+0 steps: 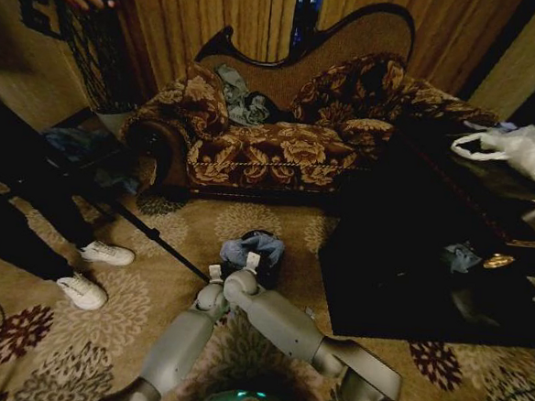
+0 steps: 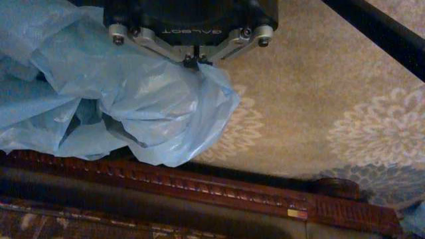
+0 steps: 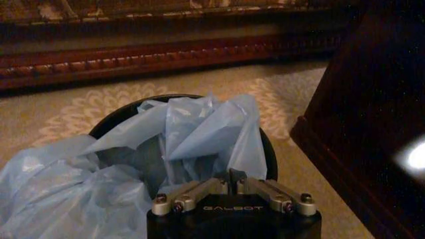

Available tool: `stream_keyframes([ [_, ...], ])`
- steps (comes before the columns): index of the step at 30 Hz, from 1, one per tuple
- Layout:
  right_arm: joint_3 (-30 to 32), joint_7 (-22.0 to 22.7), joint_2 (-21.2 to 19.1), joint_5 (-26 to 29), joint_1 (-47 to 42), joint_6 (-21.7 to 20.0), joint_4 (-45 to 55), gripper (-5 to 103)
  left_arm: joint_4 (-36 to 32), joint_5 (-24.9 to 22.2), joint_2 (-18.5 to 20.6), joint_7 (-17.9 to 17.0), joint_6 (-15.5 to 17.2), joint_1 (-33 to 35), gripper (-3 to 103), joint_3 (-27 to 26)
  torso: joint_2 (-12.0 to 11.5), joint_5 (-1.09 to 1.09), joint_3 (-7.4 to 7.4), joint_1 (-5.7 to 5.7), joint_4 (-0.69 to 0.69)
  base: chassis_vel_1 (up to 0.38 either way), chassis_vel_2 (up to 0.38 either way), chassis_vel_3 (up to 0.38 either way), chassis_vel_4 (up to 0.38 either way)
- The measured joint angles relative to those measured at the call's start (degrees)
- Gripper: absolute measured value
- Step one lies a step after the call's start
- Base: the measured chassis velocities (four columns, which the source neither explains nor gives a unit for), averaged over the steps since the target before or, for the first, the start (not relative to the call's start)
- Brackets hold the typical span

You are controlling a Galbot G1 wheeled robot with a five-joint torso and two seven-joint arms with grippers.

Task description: Place a garbage bag over the trash bin.

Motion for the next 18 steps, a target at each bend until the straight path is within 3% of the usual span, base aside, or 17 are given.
stream_keyframes([
  [9, 0.12, -1.23, -0.03, -2.41, 0.17, 0.25, -0.91, 0, 0.58, -0.06, 0.19, 0.24, -0.48, -0.29, 0, -0.02, 0.00, 0.00, 0.00, 0.00, 0.00, 0.000, 0.000, 0.000, 0.000],
  [12, -1.18, -2.36, -1.07, -4.90, 0.44, -0.05, -0.56, 0, 0.88, -0.08, 0.22, 0.34, -0.69, -0.37, 0, -0.03, 0.00, 0.00, 0.00, 0.00, 0.00, 0.000, 0.000, 0.000, 0.000],
  [15, -3.54, -5.09, -3.41, -11.32, 0.88, -0.98, 0.10, 0, 0.93, -0.18, 0.35, 0.49, -0.81, -0.36, 0, -0.03, 0.00, 0.00, 0.00, 0.00, 0.00, 0.000, 0.000, 0.000, 0.000],
  [18, -4.19, -5.61, -4.14, -12.56, 1.33, -1.77, 0.54, 0, 0.92, -0.23, 0.42, 0.58, -0.88, -0.36, 0, -0.03, 0.00, 0.00, 0.00, 0.00, -0.01, 0.000, 0.000, 0.000, 0.000],
])
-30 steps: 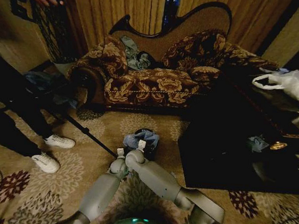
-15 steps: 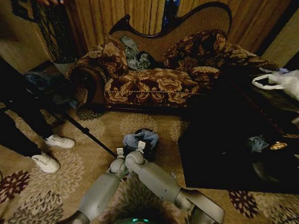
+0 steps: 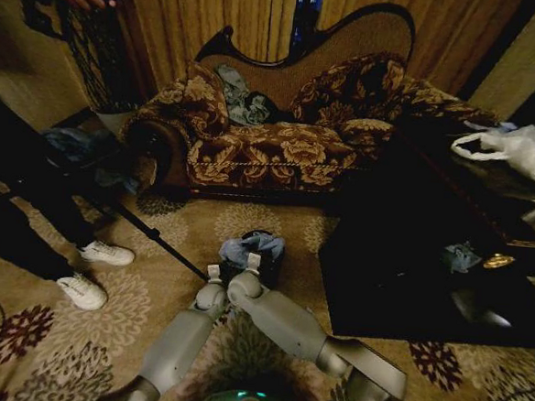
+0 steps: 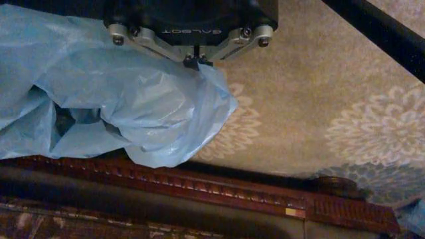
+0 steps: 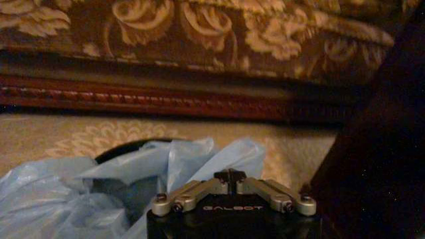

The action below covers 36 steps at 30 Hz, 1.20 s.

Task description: Place a garbage bag over the trash bin.

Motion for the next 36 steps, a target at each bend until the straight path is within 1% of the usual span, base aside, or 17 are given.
stream_keyframes([
  [3, -0.39, -0.30, -0.39, -0.59, 0.52, -0.94, 0.14, 0, -0.11, -0.09, 0.08, 0.04, -0.06, -0.02, 0, -0.06, 0.00, 0.00, 0.00, 0.00, 0.01, 0.000, 0.000, 0.000, 0.000],
  [6, -1.49, -1.47, -1.55, -2.75, 0.83, -1.36, 0.01, 0, -0.47, -0.23, 0.37, 0.09, -0.21, -0.06, 0, -0.15, 0.00, 0.01, 0.00, 0.00, 0.01, 0.000, 0.000, 0.000, 0.000],
  [8, -1.95, -1.49, -2.21, -2.69, 0.95, -1.62, 0.48, 0, -0.64, -0.42, 0.46, 0.09, -0.22, -0.07, 0, -0.18, 0.00, 0.01, 0.00, 0.00, 0.01, 0.000, 0.000, 0.000, 0.000],
  [9, -2.27, -1.43, -2.78, -2.39, 1.05, -1.84, 0.92, 0, -0.76, -0.57, 0.52, 0.09, -0.23, -0.07, 0, -0.20, 0.00, 0.00, 0.00, 0.01, 0.01, 0.000, 0.000, 0.000, 0.000],
  [10, -3.02, -1.06, -4.24, -1.44, 1.15, -2.26, 2.04, 0, -0.98, -0.79, 0.61, 0.10, -0.24, -0.02, 0, -0.28, 0.00, 0.01, 0.00, 0.00, 0.01, 0.000, 0.000, 0.000, 0.000],
  [13, -3.68, -0.70, -5.54, -0.72, 1.14, -2.52, 3.12, 0, -1.09, -0.85, 0.67, 0.10, -0.28, 0.11, 0, -0.33, 0.00, 0.01, 0.00, 0.00, 0.01, 0.000, 0.000, 0.000, 0.000],
  [14, -4.40, 0.09, -7.29, 0.45, 0.96, -2.78, 4.68, 0, -1.25, -0.90, 0.78, 0.10, -0.35, 0.30, 0, -0.38, 0.00, 0.00, 0.00, 0.00, 0.01, 0.000, 0.000, 0.000, 0.000],
  [15, -4.72, 0.49, -8.15, 1.19, 0.78, -2.93, 5.54, 0, -1.35, -0.93, 0.84, 0.10, -0.37, 0.36, 0, -0.38, 0.00, 0.01, 0.00, 0.01, 0.01, 0.000, 0.000, 0.000, 0.000],
  [17, -4.87, 0.67, -8.59, 1.56, 0.69, -3.00, 6.00, 0, -1.41, -0.94, 0.89, 0.10, -0.37, 0.40, 0, -0.39, 0.00, 0.01, 0.00, 0.00, 0.01, 0.000, 0.000, 0.000, 0.000],
  [18, -5.39, 1.23, -10.30, 2.72, 0.16, -3.14, 7.66, 0, -1.55, -0.96, 0.98, 0.10, -0.38, 0.48, 0, -0.40, 0.00, 0.01, 0.00, 0.00, 0.01, 0.000, 0.000, 0.000, 0.000],
  [20, -5.83, 1.50, -12.37, 3.15, -1.06, -3.19, 9.34, 0, -1.71, -0.97, 1.08, 0.07, -0.46, 0.49, 0, -0.41, 0.00, 0.01, 0.00, 0.00, 0.00, 0.000, 0.000, 0.000, 0.000],
  [26, -4.93, 1.21, -13.87, 2.82, -2.89, -3.12, 12.20, 0, -1.87, -0.97, 1.19, 0.09, -0.54, 0.62, 0, -0.37, 0.00, 0.01, 0.00, 0.00, 0.00, 0.000, 0.000, 0.000, 0.000],
  [30, -3.17, 1.07, -13.87, 4.46, -3.03, -2.98, 15.98, 0, -2.50, -0.99, 1.11, 0.17, -0.58, 1.13, 0, -0.31, 0.00, 0.00, 0.00, 0.00, 0.01, 0.000, 0.000, 0.000, 0.000],
  [33, -1.83, 1.33, -13.40, 5.36, -2.94, -3.06, 16.98, 16, -3.64, -1.26, 1.04, -0.06, 0.16, 1.53, 0, -0.44, 0.00, 0.00, 0.00, 0.00, 0.01, 0.000, 0.000, 0.000, 0.000],
  [34, -1.83, 1.33, -13.40, 5.36, -2.94, -3.06, 16.98, 16, -3.64, -1.26, 1.04, -0.06, 0.16, 1.53, 0, -0.44, 0.00, 0.00, 0.00, 0.00, 0.01, 0.000, 0.000, 0.000, 0.000],
  [35, -1.47, 1.33, -13.39, 5.38, -2.94, -3.06, 16.98, 21, -4.41, -1.46, 1.14, -0.16, 0.66, 1.76, -3, -0.62, 0.00, 0.00, 0.00, 0.00, 0.01, 0.000, 0.000, 0.000, 0.000],
  [36, -1.20, 1.32, -13.49, 5.43, -2.94, -3.06, 17.04, 27, -5.26, -1.54, 1.35, -0.24, 1.09, 2.06, 2, -0.71, 0.00, 0.00, 0.00, 0.00, 0.01, 0.000, 0.000, 0.000, 0.000],
])
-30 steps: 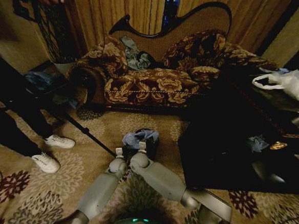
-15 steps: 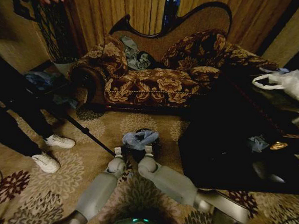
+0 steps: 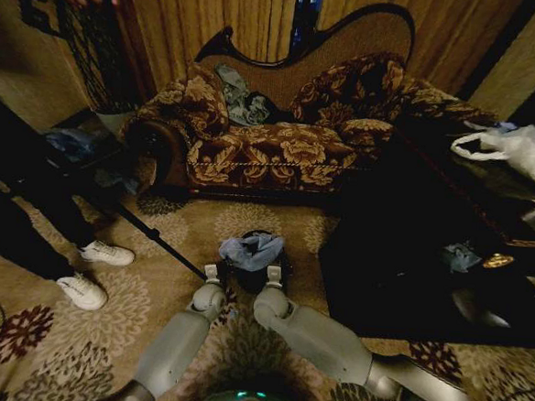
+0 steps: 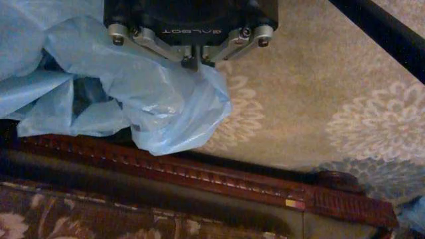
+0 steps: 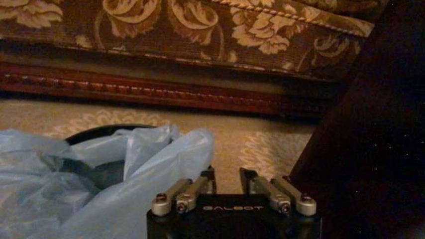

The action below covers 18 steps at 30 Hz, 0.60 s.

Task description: Place a garbage bag over the trash bin.

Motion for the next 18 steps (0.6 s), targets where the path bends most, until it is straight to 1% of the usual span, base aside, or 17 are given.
stream_keyframes([
  [1, 0.23, -0.01, -0.21, 0.06, -0.01, 0.00, 0.15, 27, -0.49, 0.00, 0.21, -0.14, 0.18, 0.26, 8, -0.05, 0.00, 0.00, 0.00, 0.00, 0.00, 0.000, 0.000, 0.000, 0.000],
  [2, 0.23, -0.01, -0.21, 0.06, -0.01, 0.00, 0.15, 27, -0.49, 0.00, 0.21, -0.14, 0.18, 0.26, 8, -0.05, 0.00, 0.00, 0.00, 0.00, 0.00, 0.000, 0.000, 0.000, 0.000],
  [5, 1.02, -0.04, -1.13, 0.25, -0.51, 0.00, 0.92, 43, -1.44, 0.17, 0.68, -1.04, 0.52, 0.94, 24, -0.28, 0.00, 0.00, 0.00, 0.00, 0.00, 0.000, 0.000, 0.000, 0.000],
  [6, 1.02, -0.04, -1.13, 0.25, -0.51, 0.00, 0.92, 43, -1.44, 0.17, 0.68, -1.04, 0.52, 0.94, 24, -0.28, 0.00, 0.00, 0.00, 0.00, 0.00, 0.000, 0.000, 0.000, 0.000],
  [7, 1.25, -0.06, -1.53, 0.30, -0.70, 0.00, 1.25, 48, -1.96, 0.44, 0.93, -1.10, 0.78, 1.37, 24, -0.56, 0.00, -0.01, 0.00, 0.00, -0.01, 0.000, 0.000, 0.000, 0.000],
  [8, 1.46, -0.08, -1.94, 0.40, -0.89, 0.00, 1.58, 48, -2.62, 0.59, 1.27, -0.86, 1.16, 1.88, 30, -0.93, 0.00, -0.01, 0.00, 0.00, -0.01, 0.000, 0.000, 0.000, 0.000],
  [9, 1.81, -0.10, -2.48, 0.69, -1.17, 0.01, 2.02, 59, -4.34, 0.59, 1.98, 0.01, 1.61, 3.06, 35, -1.66, 0.00, 0.00, 0.00, 0.00, -0.01, 0.000, 0.000, 0.000, 0.000],
  [10, 1.81, -0.10, -2.48, 0.69, -1.17, 0.01, 2.02, 59, -4.34, 0.59, 1.98, 0.01, 1.61, 3.06, 35, -1.66, 0.00, 0.00, 0.00, 0.00, -0.01, 0.000, 0.000, 0.000, 0.000],
  [11, 2.02, -0.13, -2.69, 0.78, -1.32, 0.01, 2.15, 59, -5.27, 0.59, 2.35, 0.32, 1.62, 3.82, 41, -2.05, 0.00, 0.00, 0.00, 0.00, -0.01, 0.000, 0.000, 0.000, 0.000],
  [12, 2.02, -0.13, -2.69, 0.78, -1.32, 0.01, 2.15, 59, -5.27, 0.59, 2.35, 0.32, 1.62, 3.82, 41, -2.05, 0.00, 0.00, 0.00, 0.00, -0.01, 0.000, 0.000, 0.000, 0.000],
  [13, 2.49, -0.29, -3.00, 0.80, -1.68, 0.01, 2.27, 65, -6.91, 0.59, 2.75, 0.47, 1.61, 5.23, 45, -2.67, 0.00, 0.00, 0.00, -0.01, 0.00, 0.000, 0.000, 0.000, 0.000],
  [14, 3.09, -0.58, -3.38, 0.75, -2.21, 0.03, 2.35, 76, -9.58, 0.71, 3.10, 0.48, 1.58, 7.78, 57, -4.00, 0.00, 0.00, 0.00, -0.01, 0.00, 0.000, 0.000, 0.000, 0.000],
  [15, 3.38, -0.69, -3.51, 0.74, -2.45, 0.05, 2.43, 86, -10.91, 0.80, 3.10, 0.48, 1.63, 9.11, 62, -4.82, 0.00, 0.00, 0.00, -0.01, 0.00, 0.000, 0.000, 0.000, 0.000],
  [16, 3.51, -0.71, -3.60, 0.75, -2.55, 0.07, 2.52, 92, -11.56, 0.90, 3.10, 0.46, 1.65, 9.80, 68, -5.17, 0.00, 0.00, 0.00, -0.01, 0.00, 0.000, 0.000, 0.000, 0.000],
  [17, 3.51, -0.71, -3.60, 0.75, -2.55, 0.07, 2.52, 92, -11.56, 0.90, 3.10, 0.46, 1.65, 9.80, 68, -5.17, 0.00, 0.00, 0.00, -0.01, 0.00, 0.000, 0.000, 0.000, 0.000],
  [18, 3.60, -0.73, -3.67, 0.75, -2.59, 0.08, 2.59, 92, -12.02, 1.08, 3.09, 0.45, 1.65, 10.33, 73, -5.43, 0.00, 0.00, 0.00, -0.01, 0.00, 0.000, 0.000, 0.000, 0.000],
])
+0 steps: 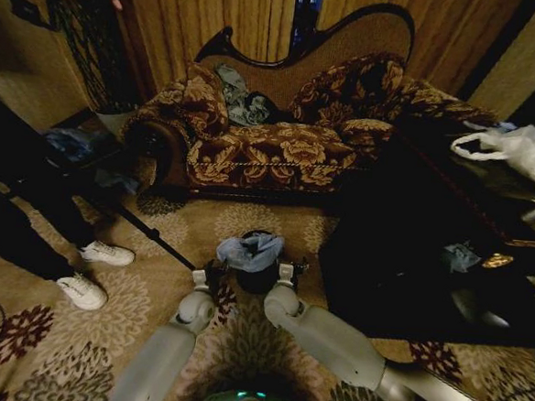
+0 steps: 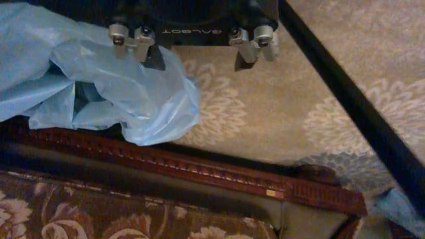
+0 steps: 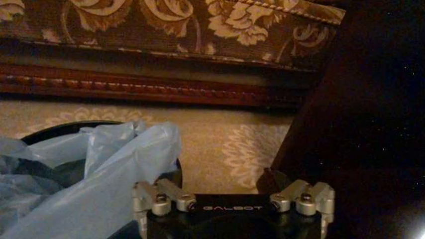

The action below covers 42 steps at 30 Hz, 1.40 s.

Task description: Place a garbage bag over the trash bin.

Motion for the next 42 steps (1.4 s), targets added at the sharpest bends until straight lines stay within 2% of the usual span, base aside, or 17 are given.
stream_keyframes([
  [1, 0.27, -0.07, -0.18, 0.00, -0.09, 0.03, 0.13, 99, -1.05, 0.63, -0.04, -0.01, 0.00, 1.27, 78, -0.72, 0.00, 0.00, 0.00, 0.00, 0.00, 0.000, 0.000, 0.000, 0.000],
  [6, 2.05, -0.73, -0.87, -0.35, -0.80, 0.14, 0.65, 100, -6.67, 1.86, 0.13, 0.59, 0.43, 4.03, 98, -3.14, 0.00, 0.00, 0.00, 0.00, 0.01, 0.000, 0.000, 0.000, 0.000],
  [15, 11.46, -7.17, -2.92, -3.21, -4.71, 3.57, 2.06, 100, -13.00, 1.81, 2.55, 6.35, 4.89, -2.12, 100, -3.54, 0.00, 0.01, 0.00, 0.01, -0.01, 0.000, 0.000, 0.000, 0.000],
  [18, 17.20, -18.88, -5.81, -2.10, -8.82, 11.81, 5.02, 100, -13.17, 1.02, 4.56, 12.42, 8.22, -6.00, 100, -3.01, 0.00, 0.01, 0.00, 0.02, -0.01, 0.000, 0.000, 0.000, 0.000],
  [19, 17.20, -18.88, -5.81, -2.10, -8.82, 11.81, 5.02, 100, -13.17, 1.02, 4.56, 12.42, 8.22, -6.00, 100, -3.01, 0.00, 0.01, 0.00, 0.02, -0.01, 0.000, 0.000, 0.000, 0.000],
  [20, 18.41, -23.70, -6.67, -1.82, -10.16, 13.78, 5.59, 100, -13.36, 0.85, 5.19, 13.24, 9.57, -6.63, 100, -2.77, 0.00, 0.01, 0.00, 0.02, -0.01, 0.000, 0.000, 0.000, 0.000],
  [21, 20.95, -34.41, -8.00, -1.67, -12.94, 17.43, 5.76, 100, -13.67, 0.56, 6.61, 14.99, 12.12, -7.23, 100, -2.63, 0.00, 0.00, 0.01, 0.01, -0.02, 0.000, 0.000, 0.000, 0.000],
  [23, 21.47, -36.64, -8.15, -1.64, -13.42, 18.13, 5.63, 100, -13.69, 0.55, 6.95, 15.42, 12.46, -7.27, 100, -2.66, 0.00, 0.00, 0.00, 0.01, -0.02, 0.000, 0.000, 0.000, 0.000],
  [25, 23.97, -44.79, -8.46, -0.68, -15.30, 19.86, 4.94, 100, -13.45, 0.58, 8.48, 17.09, 13.59, -7.66, 100, -2.78, 0.00, 0.01, 0.01, 0.01, 0.03, 0.000, 0.000, 0.000, 0.000],
  [26, 27.90, -52.38, -8.54, 1.17, -18.01, 20.04, 4.90, 100, -11.76, 0.60, 10.36, 19.16, 14.62, -9.38, 100, -2.27, 0.00, 0.01, 0.01, 0.01, 0.02, 0.000, 0.000, 0.000, 0.000],
  [28, 29.40, -54.50, -8.48, 1.34, -19.01, 20.04, 4.99, 100, -10.65, 0.62, 11.39, 20.72, 14.80, -10.34, 100, -1.93, 0.00, -0.01, 0.01, 0.01, 0.01, 0.000, 0.000, 0.000, 0.000],
  [29, 30.84, -56.18, -8.33, 1.19, -19.95, 20.04, 5.02, 100, -9.35, 0.93, 12.62, 22.86, 14.75, -11.38, 100, -1.55, 0.00, -0.02, 0.00, 0.01, 0.00, 0.000, 0.000, 0.000, 0.000],
  [30, 32.58, -57.42, -7.92, 0.53, -21.22, 20.22, 5.02, 100, -6.02, 3.02, 15.27, 29.30, 13.70, -13.76, 100, -0.83, 0.00, 0.00, 0.01, 0.01, -0.01, 0.000, 0.000, 0.000, 0.000],
  [31, 32.58, -57.42, -7.92, 0.53, -21.22, 20.22, 5.02, 100, -6.02, 3.02, 15.27, 29.30, 13.70, -13.76, 100, -0.83, 0.00, 0.00, 0.01, 0.01, -0.01, 0.000, 0.000, 0.000, 0.000],
  [34, 34.88, -57.86, -6.98, -1.10, -22.92, 20.61, 5.08, 100, 2.76, 9.39, 18.57, 44.32, 7.18, -20.34, 100, 1.22, 0.00, -0.01, 0.01, 0.01, 0.01, 0.000, 0.000, 0.000, 0.000],
  [39, 35.53, -58.01, -6.73, -2.13, -23.69, 20.93, 5.01, 100, 7.63, 11.86, 18.78, 49.76, 4.44, -24.98, 100, 3.56, 0.00, 0.00, 0.01, 0.01, 0.01, 0.000, 0.000, 0.000, 0.000],
  [42, 35.47, -57.75, -6.57, -2.72, -24.01, 21.45, 4.85, 100, 14.34, 15.48, 17.18, 53.65, -1.11, -28.95, 100, 6.49, 0.00, -0.01, 0.01, 0.01, 0.00, 0.000, 0.000, 0.000, 0.000],
])
